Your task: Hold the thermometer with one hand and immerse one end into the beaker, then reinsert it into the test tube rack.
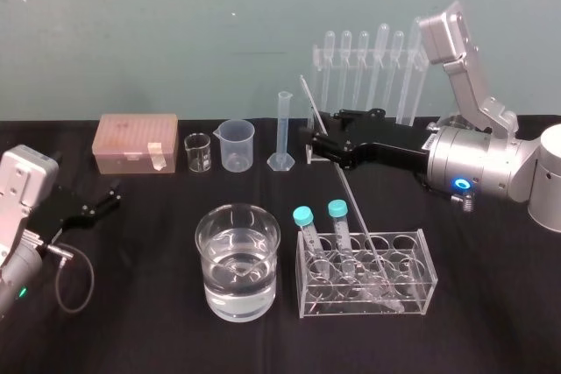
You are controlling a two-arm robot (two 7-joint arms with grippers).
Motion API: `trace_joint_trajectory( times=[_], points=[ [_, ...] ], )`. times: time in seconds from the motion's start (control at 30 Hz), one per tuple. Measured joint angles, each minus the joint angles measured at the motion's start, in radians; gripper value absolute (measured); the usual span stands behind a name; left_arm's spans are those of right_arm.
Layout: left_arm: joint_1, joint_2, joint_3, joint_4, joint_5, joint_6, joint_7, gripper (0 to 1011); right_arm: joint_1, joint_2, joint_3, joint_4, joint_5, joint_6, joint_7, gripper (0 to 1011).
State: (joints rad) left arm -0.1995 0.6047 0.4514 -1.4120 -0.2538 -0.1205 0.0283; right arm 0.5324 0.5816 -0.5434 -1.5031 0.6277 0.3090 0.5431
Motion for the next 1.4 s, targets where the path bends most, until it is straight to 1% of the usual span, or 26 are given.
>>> trace_joint_trajectory(
  times=[0.03, 0.07, 0.1, 0.27, 0.4, 0.67, 0.7, 0.83, 0.87, 0.93, 0.97, 1.0, 1.03, 1.07, 1.17, 1.4],
  points=[
    [0.000, 0.000, 0.000, 0.000, 0.000, 0.000, 0.000, 1008, 0.000, 0.000, 0.000, 0.000, 0.000, 0.000, 0.000, 390],
    [0.000, 0.000, 0.000, 0.000, 0.000, 0.000, 0.000, 1008, 0.000, 0.000, 0.000, 0.000, 0.000, 0.000, 0.000, 345],
    [0.000, 0.000, 0.000, 0.000, 0.000, 0.000, 0.000, 1008, 0.000, 0.000, 0.000, 0.000, 0.000, 0.000, 0.000, 345],
    [0.000, 0.000, 0.000, 0.000, 0.000, 0.000, 0.000, 1008, 0.000, 0.000, 0.000, 0.000, 0.000, 0.000, 0.000, 169],
    [0.000, 0.000, 0.000, 0.000, 0.000, 0.000, 0.000, 1008, 0.000, 0.000, 0.000, 0.000, 0.000, 0.000, 0.000, 66],
    [0.000, 0.000, 0.000, 0.000, 0.000, 0.000, 0.000, 1008, -0.001, 0.000, 0.000, 0.000, 0.000, -0.001, 0.000, 56],
    [0.000, 0.000, 0.000, 0.000, 0.000, 0.000, 0.000, 1008, -0.004, 0.000, 0.002, -0.001, 0.001, -0.011, 0.000, 56],
    [0.000, 0.000, 0.000, 0.000, 0.000, 0.000, 0.000, 1008, -0.036, -0.002, 0.025, -0.010, 0.014, -0.089, 0.005, 56],
    [0.000, 0.000, 0.000, 0.000, 0.000, 0.000, 0.000, 1008, -0.050, -0.003, 0.035, -0.016, 0.022, -0.120, 0.010, 56],
    [0.000, 0.000, 0.000, 0.000, 0.000, 0.000, 0.000, 1008, -0.064, -0.004, 0.048, -0.023, 0.034, -0.153, 0.018, 56],
    [0.000, 0.000, 0.000, 0.000, 0.000, 0.000, 0.000, 1008, -0.079, -0.005, 0.062, -0.031, 0.046, -0.181, 0.025, 56],
    [0.000, 0.000, 0.000, 0.000, 0.000, 0.000, 0.000, 1008, -0.086, -0.005, 0.068, -0.034, 0.053, -0.194, 0.029, 56],
    [0.000, 0.000, 0.000, 0.000, 0.000, 0.000, 0.000, 1008, -0.101, -0.005, 0.081, -0.043, 0.065, -0.219, 0.034, 57],
    [0.000, 0.000, 0.000, 0.000, 0.000, 0.000, 0.000, 1008, -0.101, -0.005, 0.081, -0.043, 0.065, -0.219, 0.034, 56],
    [0.000, 0.000, 0.000, 0.000, 0.000, 0.000, 0.000, 1008, -0.135, 0.002, 0.109, -0.059, 0.087, -0.268, 0.044, 56],
    [0.000, 0.000, 0.000, 0.000, 0.000, 0.000, 0.000, 1008, -0.201, 0.018, 0.154, -0.079, 0.105, -0.334, 0.044, 56]
  ],
)
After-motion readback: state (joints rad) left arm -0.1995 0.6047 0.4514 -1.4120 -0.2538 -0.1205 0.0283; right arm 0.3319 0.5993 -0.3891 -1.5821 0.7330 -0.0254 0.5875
